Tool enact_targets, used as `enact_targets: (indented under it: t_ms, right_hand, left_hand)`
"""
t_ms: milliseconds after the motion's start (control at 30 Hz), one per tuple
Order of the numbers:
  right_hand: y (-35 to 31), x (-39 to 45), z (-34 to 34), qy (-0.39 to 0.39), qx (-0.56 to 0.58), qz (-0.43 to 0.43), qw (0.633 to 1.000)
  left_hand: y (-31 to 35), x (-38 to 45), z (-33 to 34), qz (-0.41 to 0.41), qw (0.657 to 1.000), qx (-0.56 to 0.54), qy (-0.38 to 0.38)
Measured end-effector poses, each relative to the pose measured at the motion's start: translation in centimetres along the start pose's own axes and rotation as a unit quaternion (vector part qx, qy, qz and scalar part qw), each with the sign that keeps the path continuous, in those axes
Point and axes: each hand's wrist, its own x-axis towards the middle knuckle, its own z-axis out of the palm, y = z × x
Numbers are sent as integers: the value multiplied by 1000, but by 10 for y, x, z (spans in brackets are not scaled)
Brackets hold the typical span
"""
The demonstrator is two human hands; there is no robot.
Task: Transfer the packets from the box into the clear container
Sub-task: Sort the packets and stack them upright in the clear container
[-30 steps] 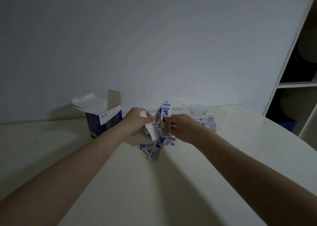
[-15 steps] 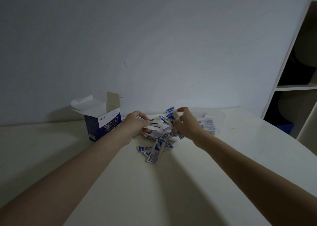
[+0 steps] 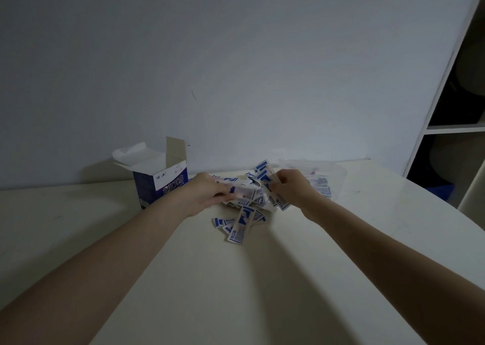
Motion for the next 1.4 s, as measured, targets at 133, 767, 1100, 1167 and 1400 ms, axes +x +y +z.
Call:
enact_targets:
  t_ms: [133, 767, 1100, 1167, 1400]
  right_hand:
    - [1, 4, 0, -1, 73, 3, 997]
    - [9, -18, -6, -41, -286, -144, 947]
    - [23, -23, -17, -39, -44, 18, 998]
    - [24, -24, -14, -75, 74, 66, 992]
    - [1, -28, 1, -162, 383, 99, 904]
  left_hand:
    - [2, -3, -1, 5, 1000, -13, 17]
    - [-26, -20, 19, 59, 843, 533, -41]
    - [-18, -13, 5, 46, 888, 456, -34]
    - [-14, -12, 2, 44, 915, 400, -25]
    - [-13, -9, 22, 79, 972, 217, -30]
